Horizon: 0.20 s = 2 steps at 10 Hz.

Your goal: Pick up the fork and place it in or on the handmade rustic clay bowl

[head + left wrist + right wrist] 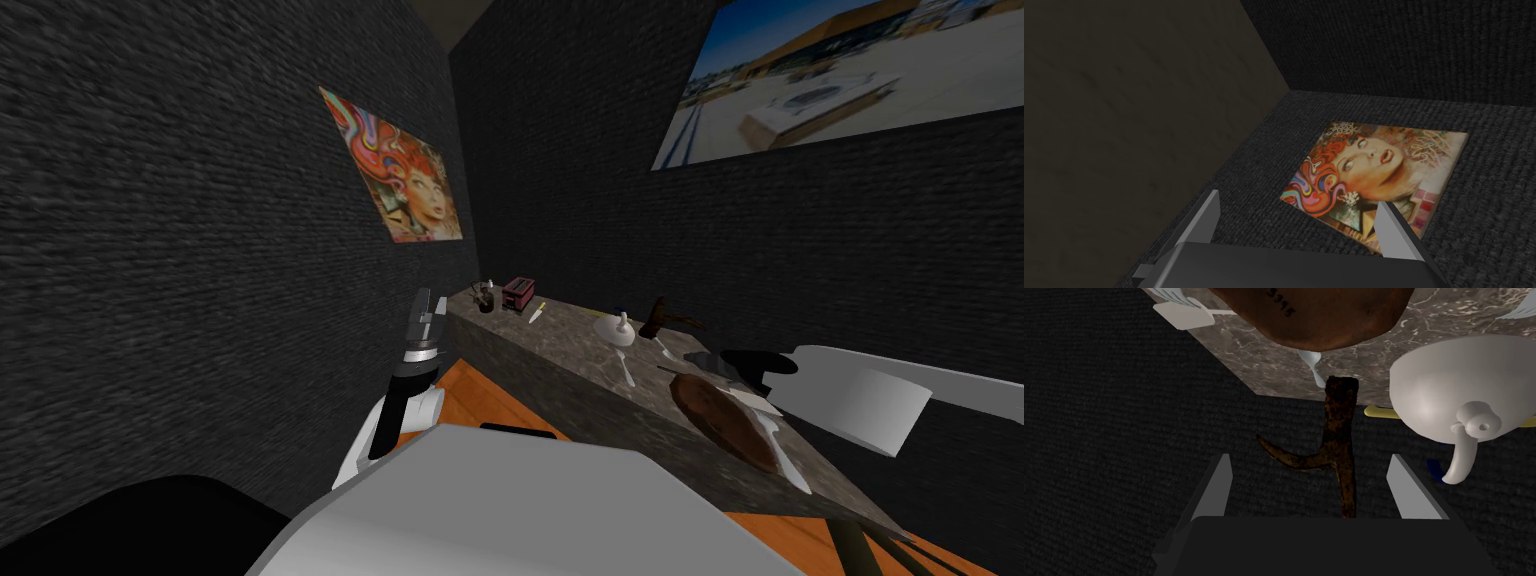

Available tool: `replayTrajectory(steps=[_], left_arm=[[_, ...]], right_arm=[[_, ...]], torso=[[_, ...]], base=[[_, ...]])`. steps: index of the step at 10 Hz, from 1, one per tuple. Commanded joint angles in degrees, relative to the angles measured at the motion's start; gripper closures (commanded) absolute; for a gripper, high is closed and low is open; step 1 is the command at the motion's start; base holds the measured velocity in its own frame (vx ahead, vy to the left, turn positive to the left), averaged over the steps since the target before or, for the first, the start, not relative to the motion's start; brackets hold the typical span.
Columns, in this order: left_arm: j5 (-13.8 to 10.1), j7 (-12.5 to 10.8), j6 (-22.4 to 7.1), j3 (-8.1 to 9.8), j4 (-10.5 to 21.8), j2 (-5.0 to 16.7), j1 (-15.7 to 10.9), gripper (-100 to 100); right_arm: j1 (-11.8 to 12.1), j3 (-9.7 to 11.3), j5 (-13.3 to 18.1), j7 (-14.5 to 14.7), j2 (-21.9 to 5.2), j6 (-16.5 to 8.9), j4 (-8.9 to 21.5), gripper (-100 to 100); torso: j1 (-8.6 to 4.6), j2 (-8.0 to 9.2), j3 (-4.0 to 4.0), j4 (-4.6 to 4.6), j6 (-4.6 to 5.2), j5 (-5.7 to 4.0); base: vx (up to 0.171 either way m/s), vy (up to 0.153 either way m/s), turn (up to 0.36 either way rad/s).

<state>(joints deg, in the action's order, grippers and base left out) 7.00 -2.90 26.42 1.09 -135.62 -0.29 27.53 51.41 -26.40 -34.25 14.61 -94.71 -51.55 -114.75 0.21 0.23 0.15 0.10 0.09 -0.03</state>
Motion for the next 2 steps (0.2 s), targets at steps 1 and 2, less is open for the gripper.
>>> replayTrajectory(steps=[1, 2], left_arm=[[0.00, 0.00, 0.00, 0.00, 0.00, 0.00, 0.00, 0], [0.00, 0.00, 0.00, 0.00, 0.00, 0.00, 0.00, 0]], right_arm=[[0.00, 0.00, 0.00, 0.00, 0.00, 0.00, 0.00, 0], [0.00, 0.00, 0.00, 0.00, 0.00, 0.00, 0.00, 0]], torso=[[0.00, 0.00, 0.00, 0.00, 0.00, 0.00], [0.00, 0.00, 0.00, 0.00, 0.00, 0.00]], base=[[0.000, 0.000, 0.000], [0.000, 0.000, 0.000]])
